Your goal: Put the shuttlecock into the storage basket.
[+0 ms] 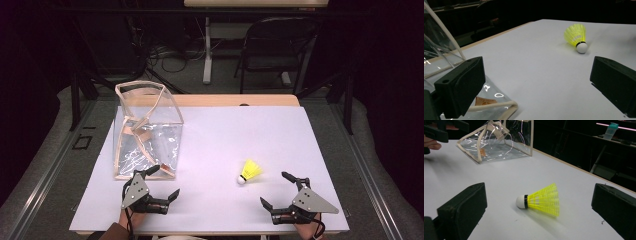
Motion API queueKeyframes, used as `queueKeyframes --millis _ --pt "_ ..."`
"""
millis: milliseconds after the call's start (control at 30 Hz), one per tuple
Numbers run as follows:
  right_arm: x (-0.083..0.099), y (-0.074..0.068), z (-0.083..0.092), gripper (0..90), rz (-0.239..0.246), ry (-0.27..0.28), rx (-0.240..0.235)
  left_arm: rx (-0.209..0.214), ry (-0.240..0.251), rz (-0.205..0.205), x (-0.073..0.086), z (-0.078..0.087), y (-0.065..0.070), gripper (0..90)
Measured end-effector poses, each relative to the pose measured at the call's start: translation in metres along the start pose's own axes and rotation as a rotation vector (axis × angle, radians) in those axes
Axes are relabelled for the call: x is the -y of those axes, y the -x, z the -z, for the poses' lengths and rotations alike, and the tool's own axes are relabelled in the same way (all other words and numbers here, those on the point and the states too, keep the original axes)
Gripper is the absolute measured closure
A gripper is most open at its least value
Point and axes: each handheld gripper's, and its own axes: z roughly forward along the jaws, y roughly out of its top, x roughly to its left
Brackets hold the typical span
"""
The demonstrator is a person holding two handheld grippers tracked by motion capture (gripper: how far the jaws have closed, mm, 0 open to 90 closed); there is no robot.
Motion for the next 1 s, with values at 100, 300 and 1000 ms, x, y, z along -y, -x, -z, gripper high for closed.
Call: queueKeyframes --millis 100,300,1000 --pt "0.0 0.0 0.0 0.0 -0.001 0.0 0.0 0.007 0.0 0.001 -0.001 -0.004 0.001 0.2" --pt "0.0 0.0 0.0 0.0 -0.001 -0.002 0.001 0.027 0.003 -0.001 -0.005 -0.012 0.004 0.2" --pt "0.0 0.0 -0.001 0.0 -0.002 -0.006 0.001 0.09 -0.03 -0.008 -0.012 -0.048 0.02 0.2"
